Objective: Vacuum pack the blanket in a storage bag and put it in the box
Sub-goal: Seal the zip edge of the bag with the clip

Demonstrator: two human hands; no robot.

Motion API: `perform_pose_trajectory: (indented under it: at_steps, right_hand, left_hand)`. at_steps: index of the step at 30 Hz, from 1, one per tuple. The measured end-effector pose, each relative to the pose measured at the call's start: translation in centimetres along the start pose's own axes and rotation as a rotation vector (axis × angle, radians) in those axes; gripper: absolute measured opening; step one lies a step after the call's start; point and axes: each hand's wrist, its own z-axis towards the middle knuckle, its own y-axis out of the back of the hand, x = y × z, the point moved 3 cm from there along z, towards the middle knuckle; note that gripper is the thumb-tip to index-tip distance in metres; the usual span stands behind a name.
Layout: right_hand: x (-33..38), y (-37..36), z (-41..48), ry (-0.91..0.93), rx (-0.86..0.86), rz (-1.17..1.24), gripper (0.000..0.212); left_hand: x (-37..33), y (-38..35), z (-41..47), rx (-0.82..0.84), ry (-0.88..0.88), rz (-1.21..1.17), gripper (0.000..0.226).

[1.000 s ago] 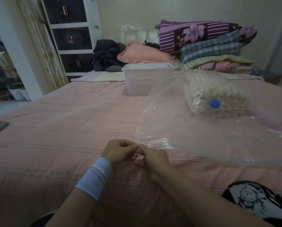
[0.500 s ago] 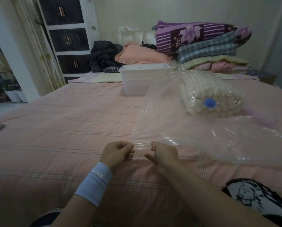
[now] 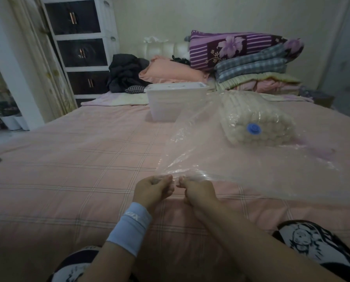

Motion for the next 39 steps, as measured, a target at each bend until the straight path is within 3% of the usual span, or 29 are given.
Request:
perform_pose_trajectory:
  at_steps: [17, 24, 26, 30, 39]
  right_hand:
    - [1.3, 4.6, 0.5, 0.030, -0.143, 0.138, 0.021]
    - [0.8, 5.3, 0.0, 0.014, -0.022, 0.229, 0.023]
    - [0.5, 5.2, -0.2, -0.003, 0.014, 0.198, 0.025]
    - [0.2, 5.0, -0.5, -0.003, -0.016, 0.133, 0.021]
    - [1.2, 6.9, 0.9, -0.036, -0.161, 0.142, 0.020]
  left_hand:
    - [0.5, -0.2, 0.0, -0.078, 0.024, -0.072, 0.002]
    - [1.3, -3.0, -0.6, 0.050, 0.184, -0.374, 0.012]
    - [1.9, -4.7, -1.2, 0.093, 0.183, -0.275, 0.015]
    - [2.9, -5.9, -1.5, 0.020, 0.074, -0.072, 0.019]
    - [2.5, -6.4, -1.4, -0.068, 0.082, -0.125, 0.014]
